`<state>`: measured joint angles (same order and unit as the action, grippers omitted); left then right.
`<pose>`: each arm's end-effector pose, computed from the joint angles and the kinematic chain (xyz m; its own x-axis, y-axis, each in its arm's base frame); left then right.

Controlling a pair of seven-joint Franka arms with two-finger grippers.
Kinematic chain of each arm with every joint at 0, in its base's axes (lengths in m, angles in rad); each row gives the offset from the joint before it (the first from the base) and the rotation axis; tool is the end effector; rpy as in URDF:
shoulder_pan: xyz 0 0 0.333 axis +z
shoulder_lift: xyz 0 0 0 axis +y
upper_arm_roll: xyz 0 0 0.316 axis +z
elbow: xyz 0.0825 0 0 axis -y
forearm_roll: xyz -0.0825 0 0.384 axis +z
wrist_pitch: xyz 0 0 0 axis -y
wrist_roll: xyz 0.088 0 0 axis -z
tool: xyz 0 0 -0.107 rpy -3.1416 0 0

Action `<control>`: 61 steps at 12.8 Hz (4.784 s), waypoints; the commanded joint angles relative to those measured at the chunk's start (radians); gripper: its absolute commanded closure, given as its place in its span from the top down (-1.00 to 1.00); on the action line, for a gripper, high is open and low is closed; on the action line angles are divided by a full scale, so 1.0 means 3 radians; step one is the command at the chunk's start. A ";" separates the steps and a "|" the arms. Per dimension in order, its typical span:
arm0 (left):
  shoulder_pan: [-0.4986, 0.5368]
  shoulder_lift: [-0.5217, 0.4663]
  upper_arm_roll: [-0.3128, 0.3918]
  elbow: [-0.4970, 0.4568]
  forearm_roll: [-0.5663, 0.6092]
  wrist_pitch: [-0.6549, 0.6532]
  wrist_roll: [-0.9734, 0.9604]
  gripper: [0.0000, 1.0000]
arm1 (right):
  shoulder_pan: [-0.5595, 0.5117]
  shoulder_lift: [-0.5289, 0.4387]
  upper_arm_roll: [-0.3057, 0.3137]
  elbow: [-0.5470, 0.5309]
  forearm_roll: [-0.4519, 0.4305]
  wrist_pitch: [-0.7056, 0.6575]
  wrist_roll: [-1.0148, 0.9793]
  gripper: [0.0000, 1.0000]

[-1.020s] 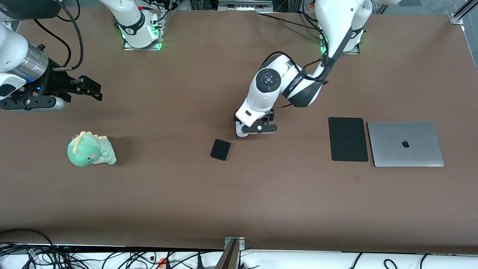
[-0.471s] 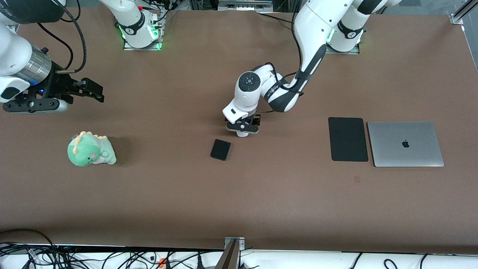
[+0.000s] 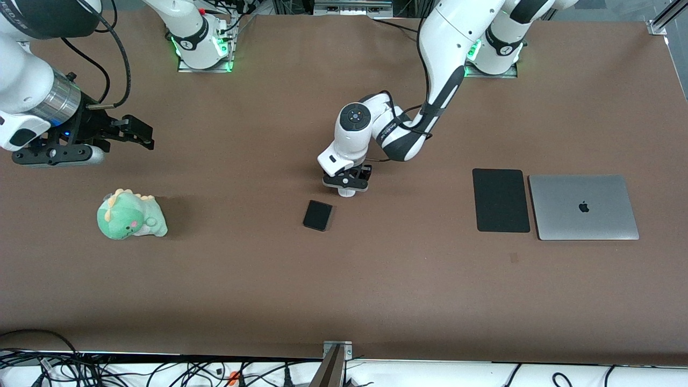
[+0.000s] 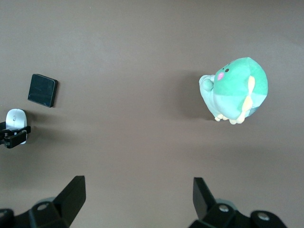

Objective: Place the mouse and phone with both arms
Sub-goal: 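Carry the mouse to the pad while the right gripper reaches the phone, then release the mouse on the pad while the right gripper grasps the phone, then carry the phone with the right gripper toward the green plush toy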

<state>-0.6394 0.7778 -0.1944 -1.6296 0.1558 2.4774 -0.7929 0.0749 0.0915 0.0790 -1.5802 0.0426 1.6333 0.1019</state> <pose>0.4800 -0.5042 0.1780 0.9944 -0.0971 0.0411 -0.1003 -0.9914 0.0842 0.5779 0.0921 0.5735 0.9979 0.0492 -0.0430 0.0473 -0.9978 -0.0454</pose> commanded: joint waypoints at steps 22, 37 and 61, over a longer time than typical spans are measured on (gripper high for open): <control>0.2509 -0.0972 0.0004 -0.1277 0.0084 -0.0501 0.2397 0.08 | 0.1539 0.1883 -0.0013 0.0021 -0.0428 0.2291 0.2922 1.00; 0.2474 -0.1606 -0.0155 -0.0431 0.0079 -0.1838 0.2576 1.00 | 0.1785 0.2553 -0.0089 0.0262 -0.0720 0.2860 0.3306 0.99; 0.1906 -0.2541 0.0515 0.0155 -0.0458 -0.3022 0.2709 1.00 | 0.1607 0.2477 -0.0176 0.0400 -0.0730 0.2636 0.2766 0.30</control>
<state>-0.0626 0.0223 -0.0236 -1.5718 0.0299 1.5633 0.0105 0.5955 0.8597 0.0216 -1.4745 -0.1627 2.4769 1.0038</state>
